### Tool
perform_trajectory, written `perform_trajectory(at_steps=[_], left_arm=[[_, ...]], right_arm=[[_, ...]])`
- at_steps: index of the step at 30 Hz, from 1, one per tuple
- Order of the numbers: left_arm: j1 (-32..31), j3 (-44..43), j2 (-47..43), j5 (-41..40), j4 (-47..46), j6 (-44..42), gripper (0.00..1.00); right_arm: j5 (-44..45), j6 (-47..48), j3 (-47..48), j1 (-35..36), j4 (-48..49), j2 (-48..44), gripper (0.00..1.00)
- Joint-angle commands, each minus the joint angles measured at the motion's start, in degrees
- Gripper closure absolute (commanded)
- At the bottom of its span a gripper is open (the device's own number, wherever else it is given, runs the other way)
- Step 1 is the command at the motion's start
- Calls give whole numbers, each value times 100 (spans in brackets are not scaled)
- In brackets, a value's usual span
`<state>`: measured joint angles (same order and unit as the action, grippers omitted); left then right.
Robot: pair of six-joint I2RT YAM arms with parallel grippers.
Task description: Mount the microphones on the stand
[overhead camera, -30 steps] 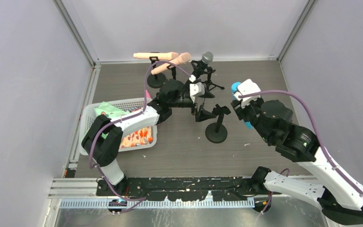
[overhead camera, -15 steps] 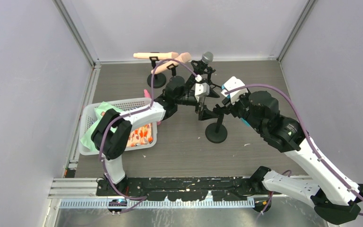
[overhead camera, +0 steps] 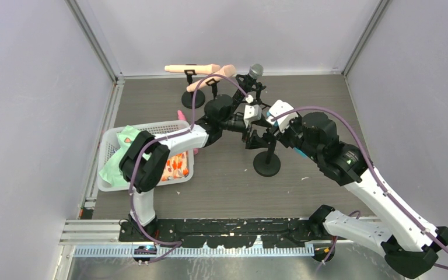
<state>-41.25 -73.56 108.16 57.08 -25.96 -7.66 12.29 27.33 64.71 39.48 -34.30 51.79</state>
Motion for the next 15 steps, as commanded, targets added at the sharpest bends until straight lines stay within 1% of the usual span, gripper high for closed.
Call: perform_trajectory(at_steps=[1, 5, 7, 8, 10, 11, 15], left_arm=[[-5, -238, 0, 216, -108, 28, 25], [-5, -301, 11, 266, -21, 58, 46], [-5, -316, 19, 281, 8, 77, 59], [-5, -335, 19, 304, 35, 70, 68], [-5, -373, 42, 363, 94, 72, 92], [-5, -380, 50, 391, 113, 72, 99], [-5, -376, 64, 419, 59, 149, 100]], right_arm=[[-122, 203, -42, -62, 332, -11, 99], [-193, 297, -125, -117, 381, -3, 99], [-276, 322, -191, -150, 433, -2, 99], [-340, 325, -233, -178, 466, -9, 99], [-444, 345, -353, -248, 601, -15, 99], [-475, 372, -422, -294, 691, -12, 99], [-665, 362, -567, -436, 828, 57, 99]])
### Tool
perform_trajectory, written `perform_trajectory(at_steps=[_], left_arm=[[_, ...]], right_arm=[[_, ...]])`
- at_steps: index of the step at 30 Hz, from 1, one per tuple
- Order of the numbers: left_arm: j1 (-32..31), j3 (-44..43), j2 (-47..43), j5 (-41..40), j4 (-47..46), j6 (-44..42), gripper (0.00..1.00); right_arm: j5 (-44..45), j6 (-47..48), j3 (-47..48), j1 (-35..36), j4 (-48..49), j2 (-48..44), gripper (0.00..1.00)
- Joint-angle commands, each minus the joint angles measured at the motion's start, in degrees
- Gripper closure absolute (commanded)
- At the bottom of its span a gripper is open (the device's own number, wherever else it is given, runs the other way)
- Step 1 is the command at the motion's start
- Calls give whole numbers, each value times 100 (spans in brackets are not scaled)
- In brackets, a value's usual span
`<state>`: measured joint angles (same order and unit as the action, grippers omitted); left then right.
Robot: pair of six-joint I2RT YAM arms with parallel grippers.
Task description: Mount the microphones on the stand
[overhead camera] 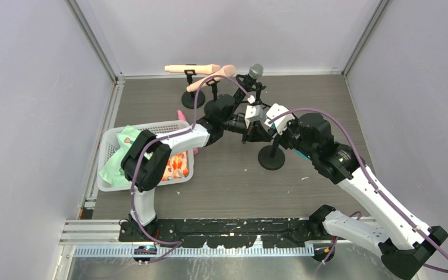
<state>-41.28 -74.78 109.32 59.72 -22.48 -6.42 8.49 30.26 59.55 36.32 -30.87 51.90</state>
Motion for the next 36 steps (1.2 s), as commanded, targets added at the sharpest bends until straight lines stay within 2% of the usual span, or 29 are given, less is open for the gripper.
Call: perform_trajectory(at_steps=[1, 6, 7, 8, 11, 12, 13, 14, 22, 28, 36], left_arm=[[-3, -249, -53, 154, -298, 34, 100], [25, -218, -80, 138, -345, 84, 99], [38, -195, -90, 125, -404, 131, 93], [67, -169, -101, 106, -473, 237, 85], [138, 25, -210, -85, -756, 436, 46], [152, 110, -270, -189, -807, 446, 23], [154, 186, -338, -295, -818, 430, 6], [155, 244, -395, -367, -786, 402, 1], [163, 333, -521, -898, -895, 413, 0], [155, -66, -319, -737, -1245, 846, 0], [89, -314, -104, -483, -1538, 1186, 0]], right_arm=[[-346, 52, -75, -143, 493, 66, 99], [-458, -124, -70, -161, 613, -53, 99], [-468, -149, 21, -160, 577, -105, 99], [-502, -175, 140, -165, 476, -154, 99], [-636, -264, 490, -162, 281, -337, 99], [-661, -254, 550, -159, 238, -403, 99], [-627, -197, 584, -161, 205, -454, 99], [-541, -124, 596, -158, 178, -501, 99], [-25, 327, 504, -164, 109, -491, 99], [19, 476, 334, -188, 167, -424, 99], [230, 613, 14, -373, 832, -233, 99]])
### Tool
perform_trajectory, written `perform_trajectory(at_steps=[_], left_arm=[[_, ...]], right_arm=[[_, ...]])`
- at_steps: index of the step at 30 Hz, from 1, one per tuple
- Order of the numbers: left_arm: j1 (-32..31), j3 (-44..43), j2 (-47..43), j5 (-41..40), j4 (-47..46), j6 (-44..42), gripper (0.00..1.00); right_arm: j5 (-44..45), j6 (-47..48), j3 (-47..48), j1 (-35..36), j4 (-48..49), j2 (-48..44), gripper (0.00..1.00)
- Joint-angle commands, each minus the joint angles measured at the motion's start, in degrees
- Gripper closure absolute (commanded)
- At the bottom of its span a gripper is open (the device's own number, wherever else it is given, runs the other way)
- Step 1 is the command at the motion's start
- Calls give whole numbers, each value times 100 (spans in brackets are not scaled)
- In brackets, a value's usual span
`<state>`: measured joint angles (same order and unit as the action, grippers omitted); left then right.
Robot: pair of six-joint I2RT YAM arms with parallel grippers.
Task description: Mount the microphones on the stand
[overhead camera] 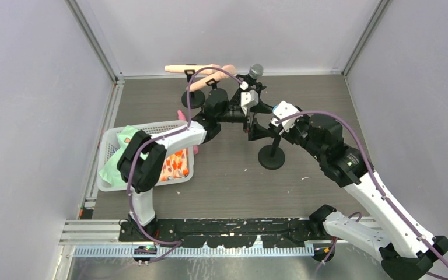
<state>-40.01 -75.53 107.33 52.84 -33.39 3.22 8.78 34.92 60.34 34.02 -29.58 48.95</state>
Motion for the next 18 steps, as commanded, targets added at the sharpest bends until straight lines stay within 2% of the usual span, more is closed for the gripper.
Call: perform_trajectory(at_steps=[1, 16, 18], left_arm=[[-62, -250, 135, 216, -444, 223, 0], [-216, -379, 434, 276, -449, 261, 0], [-218, -404, 469, 277, -431, 281, 4]], right_arm=[[189, 149, -118, -189, 840, 69, 99], [-423, 195, -569, -362, 1407, -21, 96], [-433, 227, -598, -362, 1433, -5, 97]])
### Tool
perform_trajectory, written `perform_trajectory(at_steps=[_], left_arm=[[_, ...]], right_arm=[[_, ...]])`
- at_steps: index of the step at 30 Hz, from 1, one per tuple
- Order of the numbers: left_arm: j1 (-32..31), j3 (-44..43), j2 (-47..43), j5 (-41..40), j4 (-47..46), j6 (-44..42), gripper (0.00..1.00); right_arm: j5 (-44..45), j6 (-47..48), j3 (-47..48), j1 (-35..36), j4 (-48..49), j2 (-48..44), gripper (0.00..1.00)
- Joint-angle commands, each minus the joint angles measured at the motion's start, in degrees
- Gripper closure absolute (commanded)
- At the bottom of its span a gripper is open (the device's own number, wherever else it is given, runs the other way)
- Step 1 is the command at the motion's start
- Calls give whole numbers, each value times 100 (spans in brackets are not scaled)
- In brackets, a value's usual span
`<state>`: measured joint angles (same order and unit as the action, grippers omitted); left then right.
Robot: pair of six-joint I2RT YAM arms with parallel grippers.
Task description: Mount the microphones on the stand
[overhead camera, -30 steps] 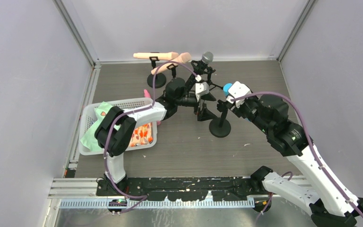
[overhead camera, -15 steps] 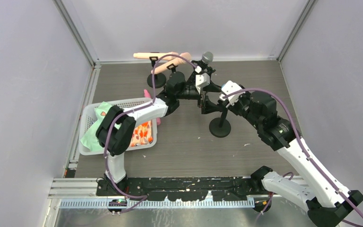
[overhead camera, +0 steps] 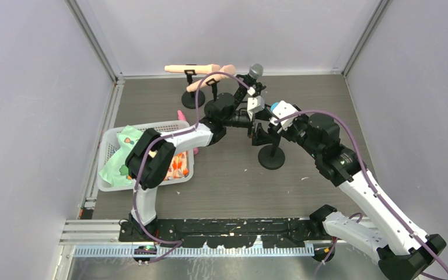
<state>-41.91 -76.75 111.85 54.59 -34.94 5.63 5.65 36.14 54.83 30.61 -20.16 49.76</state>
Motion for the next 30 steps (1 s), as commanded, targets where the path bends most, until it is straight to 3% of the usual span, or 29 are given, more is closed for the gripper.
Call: perform_trajectory(at_steps=[1, 7, 12, 18, 30], left_arm=[[-27, -299, 29, 111, -257, 43, 9], [-19, -415, 84, 222, -19, 3, 52], [-19, -485, 128, 357, 137, -27, 98], [-19, -472, 121, 410, 164, -44, 100], [15, -536, 152, 747, -18, 154, 100]], right_arm=[[-111, 124, -77, -28, 520, -82, 96], [-135, 192, -272, -96, 749, -78, 95], [-290, 173, -458, -242, 978, -54, 95], [-583, 69, -809, -293, 1412, -161, 94], [-1209, -600, -2080, -357, 3618, -286, 93]])
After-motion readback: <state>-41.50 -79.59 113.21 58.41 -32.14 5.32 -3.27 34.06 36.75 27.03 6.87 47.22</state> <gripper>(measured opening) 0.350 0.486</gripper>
